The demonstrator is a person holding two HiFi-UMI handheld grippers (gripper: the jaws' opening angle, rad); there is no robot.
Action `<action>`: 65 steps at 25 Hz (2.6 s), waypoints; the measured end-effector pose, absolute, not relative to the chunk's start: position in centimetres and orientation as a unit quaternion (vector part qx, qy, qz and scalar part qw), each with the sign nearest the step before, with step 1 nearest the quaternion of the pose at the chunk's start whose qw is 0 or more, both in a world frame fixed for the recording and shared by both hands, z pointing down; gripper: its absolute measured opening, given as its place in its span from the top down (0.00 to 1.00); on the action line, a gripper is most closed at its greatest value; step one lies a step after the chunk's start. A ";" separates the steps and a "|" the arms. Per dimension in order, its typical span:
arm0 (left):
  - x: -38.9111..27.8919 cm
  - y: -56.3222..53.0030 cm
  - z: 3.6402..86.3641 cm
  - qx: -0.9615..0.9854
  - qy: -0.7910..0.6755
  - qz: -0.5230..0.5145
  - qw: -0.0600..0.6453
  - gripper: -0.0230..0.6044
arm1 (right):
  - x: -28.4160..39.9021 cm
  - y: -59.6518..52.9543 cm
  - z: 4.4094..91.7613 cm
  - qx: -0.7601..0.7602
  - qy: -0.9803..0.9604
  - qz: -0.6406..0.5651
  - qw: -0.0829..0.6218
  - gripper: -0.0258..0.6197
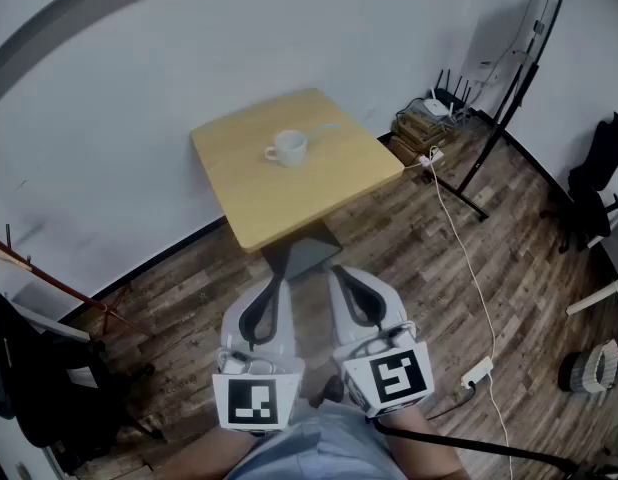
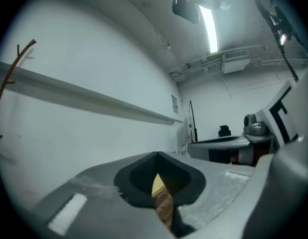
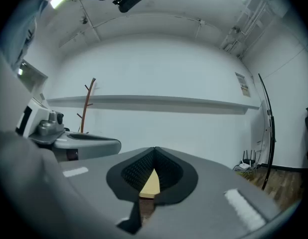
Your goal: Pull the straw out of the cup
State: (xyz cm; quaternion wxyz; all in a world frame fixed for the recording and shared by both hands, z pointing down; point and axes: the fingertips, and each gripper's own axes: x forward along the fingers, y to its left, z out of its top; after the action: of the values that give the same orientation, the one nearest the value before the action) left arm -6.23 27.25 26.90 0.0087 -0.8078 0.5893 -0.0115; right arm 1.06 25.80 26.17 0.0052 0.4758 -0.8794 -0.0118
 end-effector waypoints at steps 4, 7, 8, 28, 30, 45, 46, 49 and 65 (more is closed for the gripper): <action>-5.0 26.7 27.2 -0.809 0.588 -0.016 0.005 0.95 | 2.2 25.3 26.8 0.476 -0.880 -0.011 0.007 0.95; -4.1 26.3 27.6 -0.809 0.587 -0.024 0.006 0.95 | 3.1 24.9 27.2 0.478 -0.879 -0.005 0.005 0.95; -3.8 26.2 27.7 -0.810 0.586 -0.025 0.006 0.95 | 3.5 24.8 27.3 0.478 -0.878 -0.004 0.004 0.95; 0.9 24.3 30.7 -0.796 0.602 -0.066 -0.019 0.95 | 8.6 22.2 30.3 0.462 -0.885 0.057 -0.019 0.95; 0.5 23.1 31.4 -0.793 0.604 -0.068 -0.027 0.95 | 8.2 21.0 31.2 0.459 -0.886 0.066 -0.011 0.95; -4.9 8.0 31.1 -0.790 0.611 -0.036 -0.044 0.95 | 2.7 6.6 31.2 0.451 -0.890 0.063 0.016 0.95; -5.2 7.2 31.1 -0.791 0.609 -0.036 -0.043 0.95 | 2.4 5.7 31.1 0.452 -0.890 0.061 0.016 0.95; -5.9 4.9 30.9 -0.794 0.605 -0.033 -0.041 0.95 | 1.5 3.4 30.8 0.454 -0.889 0.057 0.016 0.95; -8.3 -1.6 29.7 -0.813 0.581 -0.013 -0.026 0.95 | -1.0 -2.6 28.8 0.477 -0.878 0.036 0.006 0.95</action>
State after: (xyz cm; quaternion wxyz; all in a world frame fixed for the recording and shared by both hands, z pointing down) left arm -8.32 -1.57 29.72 -0.0262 -0.8135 0.5809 -0.0134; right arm -0.99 -2.63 28.82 0.0059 0.4774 -0.8780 0.0357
